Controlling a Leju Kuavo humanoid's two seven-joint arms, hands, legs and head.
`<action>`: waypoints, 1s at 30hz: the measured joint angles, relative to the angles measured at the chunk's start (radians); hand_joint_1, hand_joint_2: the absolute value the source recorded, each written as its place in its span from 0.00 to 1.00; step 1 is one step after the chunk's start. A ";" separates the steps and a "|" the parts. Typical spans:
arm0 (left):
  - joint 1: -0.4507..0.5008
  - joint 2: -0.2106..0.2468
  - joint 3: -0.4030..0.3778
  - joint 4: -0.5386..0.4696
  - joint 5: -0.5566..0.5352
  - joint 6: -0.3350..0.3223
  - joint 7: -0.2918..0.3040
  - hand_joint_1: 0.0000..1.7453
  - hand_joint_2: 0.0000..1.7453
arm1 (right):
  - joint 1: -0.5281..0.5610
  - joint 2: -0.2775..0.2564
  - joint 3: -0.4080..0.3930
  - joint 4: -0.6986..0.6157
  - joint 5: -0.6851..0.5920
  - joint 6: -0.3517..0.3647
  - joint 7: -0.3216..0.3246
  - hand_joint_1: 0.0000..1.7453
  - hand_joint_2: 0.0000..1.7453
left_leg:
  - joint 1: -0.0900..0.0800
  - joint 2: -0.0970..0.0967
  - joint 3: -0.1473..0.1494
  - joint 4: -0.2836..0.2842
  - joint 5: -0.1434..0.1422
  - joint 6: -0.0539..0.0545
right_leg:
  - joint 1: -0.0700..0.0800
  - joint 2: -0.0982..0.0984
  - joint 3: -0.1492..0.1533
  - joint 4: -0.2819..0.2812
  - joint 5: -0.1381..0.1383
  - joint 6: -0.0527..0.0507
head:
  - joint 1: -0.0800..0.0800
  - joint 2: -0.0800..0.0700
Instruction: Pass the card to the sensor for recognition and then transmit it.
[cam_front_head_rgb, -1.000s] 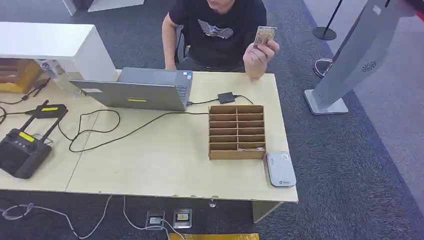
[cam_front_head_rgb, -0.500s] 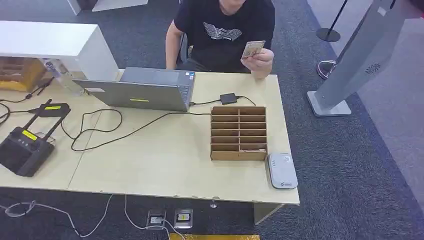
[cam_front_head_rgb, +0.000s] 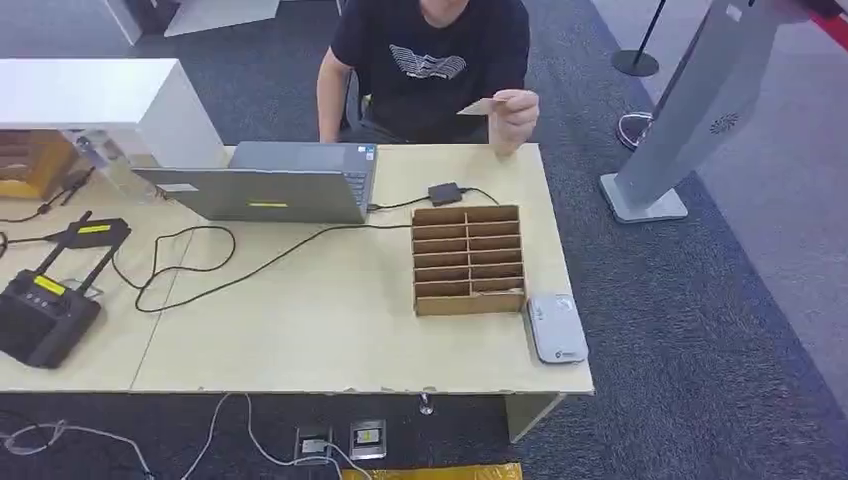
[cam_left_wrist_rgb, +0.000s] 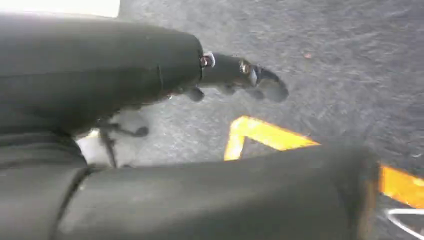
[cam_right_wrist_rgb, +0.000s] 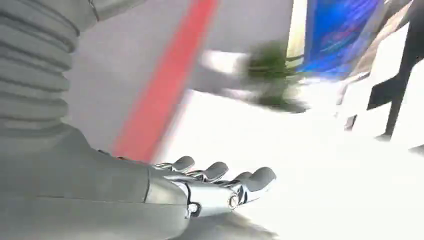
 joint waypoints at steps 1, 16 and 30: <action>-0.002 0.002 0.000 0.000 -0.008 -0.013 -0.013 0.00 0.00 | -0.094 -0.038 0.083 0.045 0.098 -0.007 -0.012 0.00 1.00 | 0.007 -0.023 0.000 0.001 0.005 -0.003 | 0.007 -0.022 0.001 -0.003 0.000 0.000 | -0.003 0.000; 0.016 0.010 0.000 0.000 -0.034 -0.069 -0.048 0.00 0.00 | -0.173 -0.059 0.623 -0.022 -0.026 0.202 0.026 0.00 1.00 | 0.026 -0.025 0.001 0.002 0.007 -0.012 | 0.027 -0.022 0.000 -0.013 0.008 -0.009 | 0.000 0.000; 0.014 0.011 0.000 0.000 -0.053 -0.097 -0.047 0.00 0.00 | 0.002 0.074 0.883 -0.197 -0.051 0.267 0.043 0.00 1.00 | 0.027 -0.025 0.000 0.002 0.009 -0.013 | 0.028 -0.022 0.000 -0.012 0.010 -0.010 | 0.000 0.000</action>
